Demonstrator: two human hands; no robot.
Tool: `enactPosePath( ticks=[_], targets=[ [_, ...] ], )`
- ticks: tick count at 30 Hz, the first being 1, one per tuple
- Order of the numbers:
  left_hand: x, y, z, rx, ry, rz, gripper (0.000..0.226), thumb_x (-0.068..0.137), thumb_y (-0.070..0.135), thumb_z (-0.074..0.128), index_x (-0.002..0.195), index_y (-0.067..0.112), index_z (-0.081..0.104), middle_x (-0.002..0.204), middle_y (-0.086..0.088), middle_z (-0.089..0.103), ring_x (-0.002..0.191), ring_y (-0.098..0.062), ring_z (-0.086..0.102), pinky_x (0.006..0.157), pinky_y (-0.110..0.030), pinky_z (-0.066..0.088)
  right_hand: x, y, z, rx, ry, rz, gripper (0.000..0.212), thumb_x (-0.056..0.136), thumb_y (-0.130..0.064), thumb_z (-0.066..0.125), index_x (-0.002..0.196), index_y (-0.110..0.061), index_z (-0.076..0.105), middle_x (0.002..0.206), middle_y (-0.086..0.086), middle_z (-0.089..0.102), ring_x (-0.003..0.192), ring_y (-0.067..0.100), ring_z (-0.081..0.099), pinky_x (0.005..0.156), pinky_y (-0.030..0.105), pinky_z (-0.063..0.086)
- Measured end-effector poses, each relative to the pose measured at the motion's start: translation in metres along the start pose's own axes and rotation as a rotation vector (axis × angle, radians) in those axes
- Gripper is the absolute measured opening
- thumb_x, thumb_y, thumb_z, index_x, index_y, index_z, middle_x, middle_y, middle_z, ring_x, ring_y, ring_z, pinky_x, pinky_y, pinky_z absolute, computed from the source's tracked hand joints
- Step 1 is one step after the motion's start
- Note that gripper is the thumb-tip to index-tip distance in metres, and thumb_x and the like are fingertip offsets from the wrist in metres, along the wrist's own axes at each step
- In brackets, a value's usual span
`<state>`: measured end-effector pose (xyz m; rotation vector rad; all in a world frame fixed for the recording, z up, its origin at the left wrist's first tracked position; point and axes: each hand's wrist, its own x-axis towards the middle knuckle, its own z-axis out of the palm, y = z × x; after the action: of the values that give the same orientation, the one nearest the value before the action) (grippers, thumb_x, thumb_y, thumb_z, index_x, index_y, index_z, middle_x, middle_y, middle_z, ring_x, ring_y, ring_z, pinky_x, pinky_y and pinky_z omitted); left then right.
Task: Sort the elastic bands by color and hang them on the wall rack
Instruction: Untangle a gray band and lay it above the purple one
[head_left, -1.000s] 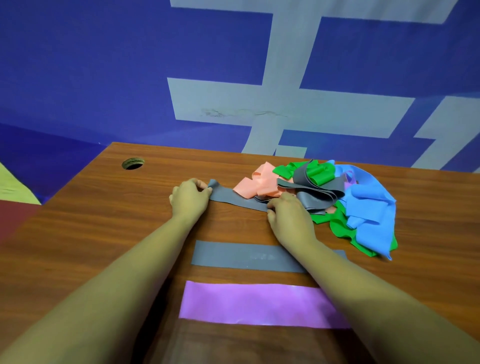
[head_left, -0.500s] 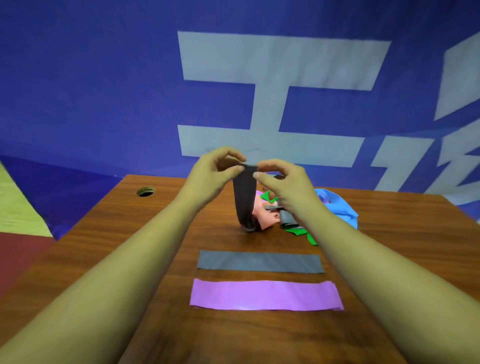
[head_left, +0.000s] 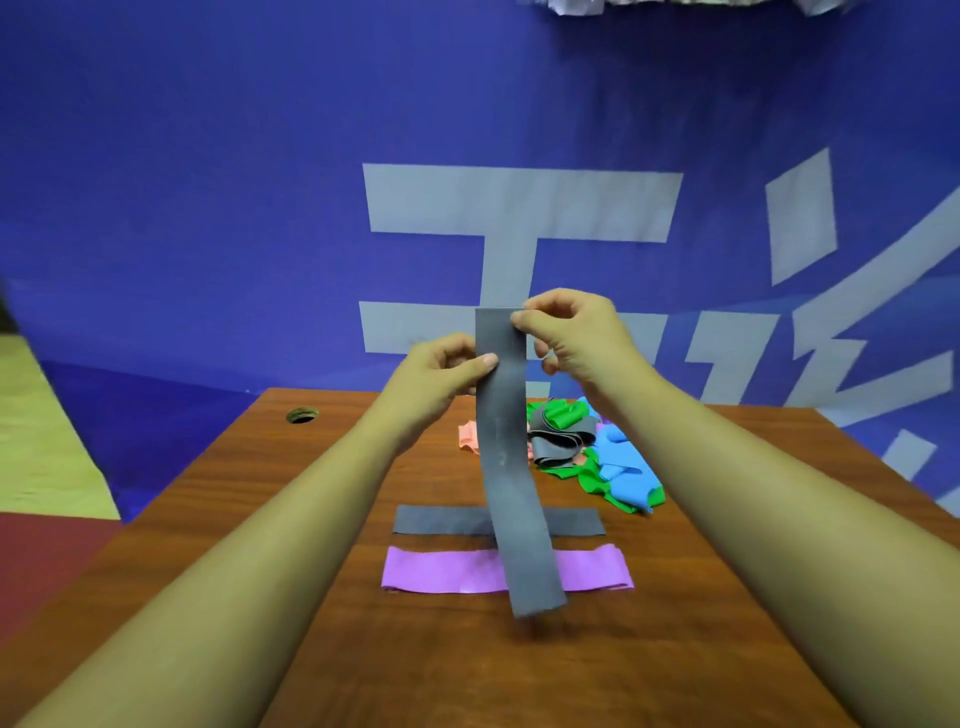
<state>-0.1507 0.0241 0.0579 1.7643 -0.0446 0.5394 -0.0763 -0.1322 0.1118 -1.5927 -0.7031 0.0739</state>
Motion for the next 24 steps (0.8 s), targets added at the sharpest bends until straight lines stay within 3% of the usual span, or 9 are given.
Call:
enactPosePath(
  ticks=[7, 8, 12, 15, 18, 24],
  targets=[
    [-0.015, 0.004, 0.014, -0.005, -0.148, -0.057, 0.011, 0.092, 0.02, 0.063, 0.09, 0.024, 0.073, 0.087, 0.002, 0.071, 0.086, -0.015, 0.063, 0.085, -0.041, 0.048, -0.018, -0.013, -0.014, -0.226, -0.096, -0.023, 0.009, 0.083, -0.018, 0.073, 0.077, -0.013, 0.071, 0.064, -0.006, 0.061, 0.048, -0.005, 0.048, 0.048, 0.01, 0.037],
    [-0.019, 0.002, 0.016, -0.063, -0.161, -0.08, 0.009, 0.09, 0.021, 0.065, 0.093, 0.022, 0.073, 0.092, -0.001, 0.072, 0.089, -0.018, 0.063, 0.085, -0.042, 0.048, -0.019, -0.013, -0.015, -0.223, -0.092, -0.027, 0.009, 0.084, -0.018, 0.073, 0.076, -0.013, 0.071, 0.065, -0.006, 0.062, 0.051, -0.005, 0.05, 0.049, 0.01, 0.039],
    [-0.037, -0.02, 0.017, -0.181, -0.241, -0.204, 0.043, 0.077, 0.028, 0.075, 0.114, 0.008, 0.069, 0.115, -0.018, 0.069, 0.106, -0.035, 0.064, 0.098, -0.052, 0.046, -0.019, -0.012, -0.017, -0.1, -0.029, 0.027, 0.01, 0.084, -0.018, 0.072, 0.079, -0.01, 0.072, 0.073, -0.001, 0.065, 0.071, 0.009, 0.058, 0.066, 0.029, 0.053],
    [-0.054, -0.042, 0.014, -0.099, -0.347, -0.303, 0.028, 0.079, 0.027, 0.074, 0.102, 0.012, 0.073, 0.094, -0.007, 0.069, 0.085, -0.019, 0.061, 0.087, -0.04, 0.05, -0.018, -0.003, -0.021, 0.029, 0.056, 0.088, 0.009, 0.085, -0.013, 0.07, 0.08, -0.006, 0.07, 0.074, 0.003, 0.064, 0.072, 0.014, 0.058, 0.07, 0.035, 0.056],
    [-0.071, -0.06, 0.005, 0.017, -0.358, -0.384, 0.013, 0.083, 0.033, 0.069, 0.081, 0.02, 0.073, 0.069, 0.006, 0.058, 0.064, -0.01, 0.05, 0.067, -0.025, 0.041, -0.018, 0.012, -0.028, 0.074, 0.148, 0.153, 0.013, 0.087, -0.012, 0.068, 0.074, -0.012, 0.065, 0.075, 0.004, 0.063, 0.068, 0.015, 0.059, 0.058, 0.027, 0.055],
    [-0.093, -0.095, -0.022, -0.095, -0.32, -0.562, 0.02, 0.073, 0.026, 0.072, 0.087, 0.011, 0.07, 0.075, -0.002, 0.064, 0.064, -0.01, 0.057, 0.06, -0.02, 0.047, -0.023, 0.055, -0.051, 0.107, 0.307, 0.287, 0.017, 0.089, -0.011, 0.065, 0.072, -0.011, 0.062, 0.07, 0.006, 0.061, 0.062, 0.018, 0.059, 0.056, 0.026, 0.053]
  ],
)
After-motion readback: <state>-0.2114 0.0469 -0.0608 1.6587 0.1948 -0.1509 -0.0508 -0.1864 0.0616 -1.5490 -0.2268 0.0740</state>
